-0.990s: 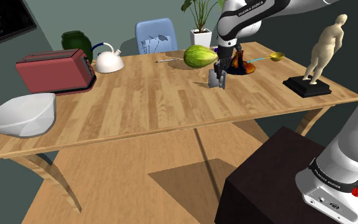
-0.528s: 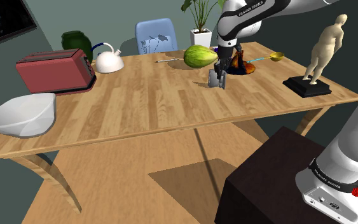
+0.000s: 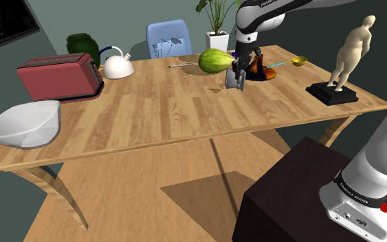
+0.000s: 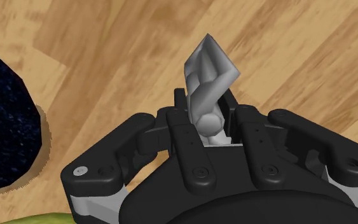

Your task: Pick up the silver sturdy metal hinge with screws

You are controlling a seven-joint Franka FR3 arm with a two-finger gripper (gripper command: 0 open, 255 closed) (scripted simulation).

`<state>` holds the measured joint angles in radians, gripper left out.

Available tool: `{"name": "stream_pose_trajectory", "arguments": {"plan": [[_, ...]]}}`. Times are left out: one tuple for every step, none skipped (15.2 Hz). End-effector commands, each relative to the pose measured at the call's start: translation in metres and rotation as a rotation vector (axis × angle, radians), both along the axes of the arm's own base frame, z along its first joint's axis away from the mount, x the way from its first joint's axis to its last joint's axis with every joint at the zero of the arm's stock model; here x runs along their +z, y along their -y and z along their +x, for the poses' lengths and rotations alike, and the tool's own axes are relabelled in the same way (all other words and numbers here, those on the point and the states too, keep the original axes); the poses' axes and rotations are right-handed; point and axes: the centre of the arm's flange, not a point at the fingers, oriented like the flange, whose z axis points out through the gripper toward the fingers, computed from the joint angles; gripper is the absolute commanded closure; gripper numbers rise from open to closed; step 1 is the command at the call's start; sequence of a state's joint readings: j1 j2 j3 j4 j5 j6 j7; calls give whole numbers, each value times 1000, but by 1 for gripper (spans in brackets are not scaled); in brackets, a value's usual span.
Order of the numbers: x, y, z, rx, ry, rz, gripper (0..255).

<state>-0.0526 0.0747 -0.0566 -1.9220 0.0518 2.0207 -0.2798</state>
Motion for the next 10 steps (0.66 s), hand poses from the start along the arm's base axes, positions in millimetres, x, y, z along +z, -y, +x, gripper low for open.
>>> {"name": "stream_pose_trajectory", "arguments": {"plan": [[10, 0, 0, 0, 0, 0, 255], [15, 0, 0, 0, 0, 0, 255], [21, 0, 0, 0, 0, 0, 255], [26, 0, 0, 0, 0, 0, 255], [31, 0, 0, 0, 0, 0, 255], [36, 0, 0, 0, 0, 0, 255], [42, 0, 0, 0, 0, 0, 255], [47, 0, 0, 0, 0, 0, 255], [48, 0, 0, 0, 0, 0, 255], [48, 0, 0, 0, 0, 0, 255]]}}
